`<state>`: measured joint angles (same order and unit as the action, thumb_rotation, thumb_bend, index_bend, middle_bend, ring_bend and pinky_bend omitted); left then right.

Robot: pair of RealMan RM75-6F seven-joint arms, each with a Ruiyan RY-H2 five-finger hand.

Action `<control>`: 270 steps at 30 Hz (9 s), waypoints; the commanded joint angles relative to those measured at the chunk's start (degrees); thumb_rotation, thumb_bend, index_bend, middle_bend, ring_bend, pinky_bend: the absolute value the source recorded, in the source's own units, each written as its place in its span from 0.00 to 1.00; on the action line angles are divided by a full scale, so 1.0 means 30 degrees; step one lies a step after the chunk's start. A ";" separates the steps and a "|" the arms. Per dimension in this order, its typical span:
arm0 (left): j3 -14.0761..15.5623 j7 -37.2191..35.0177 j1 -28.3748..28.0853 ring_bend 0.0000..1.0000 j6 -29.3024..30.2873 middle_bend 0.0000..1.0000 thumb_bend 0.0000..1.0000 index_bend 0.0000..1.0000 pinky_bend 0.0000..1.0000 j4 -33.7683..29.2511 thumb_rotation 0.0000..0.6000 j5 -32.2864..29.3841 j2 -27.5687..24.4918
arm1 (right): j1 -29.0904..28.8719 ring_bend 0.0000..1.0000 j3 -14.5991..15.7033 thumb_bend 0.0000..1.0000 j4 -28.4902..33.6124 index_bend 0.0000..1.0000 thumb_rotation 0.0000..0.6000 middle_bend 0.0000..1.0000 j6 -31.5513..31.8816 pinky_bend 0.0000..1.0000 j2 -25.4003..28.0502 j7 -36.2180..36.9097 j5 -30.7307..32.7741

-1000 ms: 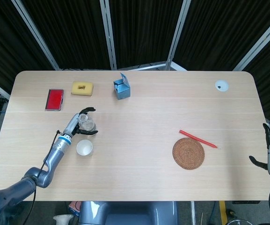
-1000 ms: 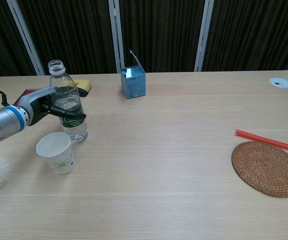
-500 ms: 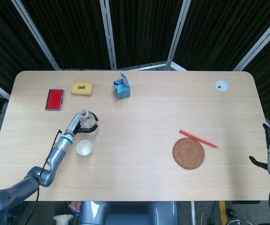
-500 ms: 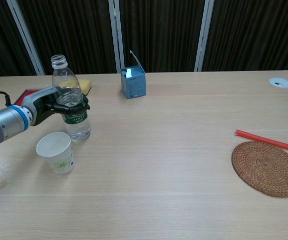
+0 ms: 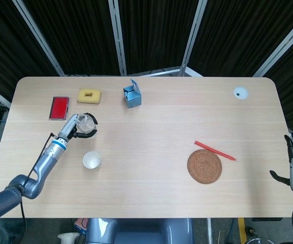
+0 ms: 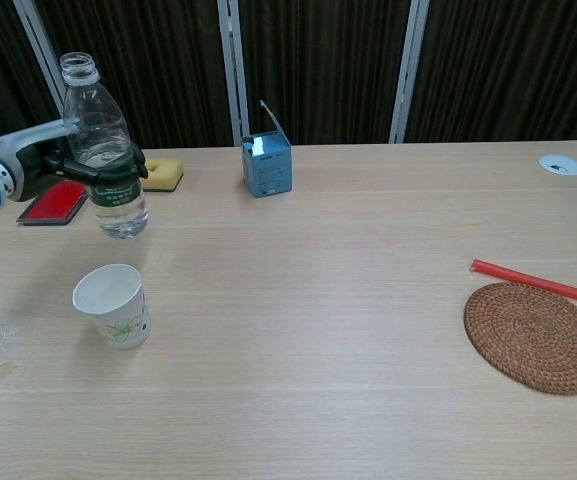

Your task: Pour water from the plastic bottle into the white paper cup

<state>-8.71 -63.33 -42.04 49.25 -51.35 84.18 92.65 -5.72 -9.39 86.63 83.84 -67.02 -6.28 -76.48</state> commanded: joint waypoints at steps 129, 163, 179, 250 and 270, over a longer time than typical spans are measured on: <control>0.3682 2.4149 -0.0040 0.29 -0.0729 0.44 0.54 0.59 0.33 -0.0856 1.00 0.0740 -0.2450 | 0.0715 0.00 -0.0306 0.00 0.1308 0.00 1.00 0.00 0.0877 0.00 0.1122 0.0328 0.0393; 0.4519 1.4932 0.0432 0.29 0.2105 0.44 0.51 0.59 0.33 0.0927 1.00 0.2686 -0.2370 | 0.0689 0.00 -0.0274 0.00 0.1277 0.00 1.00 0.00 0.0791 0.00 0.1027 0.0162 0.0462; 0.0791 0.3777 0.0289 0.29 0.0554 0.45 0.50 0.60 0.33 -0.2798 1.00 -0.1550 -0.2237 | 0.0570 0.00 -0.0156 0.00 0.1310 0.00 1.00 0.00 0.0658 0.00 0.0844 -0.0287 0.0374; 0.1244 -0.1469 0.0974 0.00 0.0980 0.00 0.00 0.00 0.00 0.0594 1.00 0.0064 0.1247 | 0.0569 0.00 -0.0302 0.00 0.1238 0.00 1.00 0.00 0.0301 0.00 0.1174 0.0520 0.0792; 0.1206 1.2710 0.6451 0.00 0.9073 0.00 0.00 0.00 0.00 -0.8694 1.00 -0.1501 -0.7720 | 0.0833 0.00 0.0128 0.00 0.2513 0.00 1.00 0.00 0.1062 0.00 0.1860 0.1656 -0.0935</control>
<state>-4.88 -36.26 -27.89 70.07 -70.63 82.69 73.84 -3.21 -9.09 93.94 86.90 -61.59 -1.49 -78.98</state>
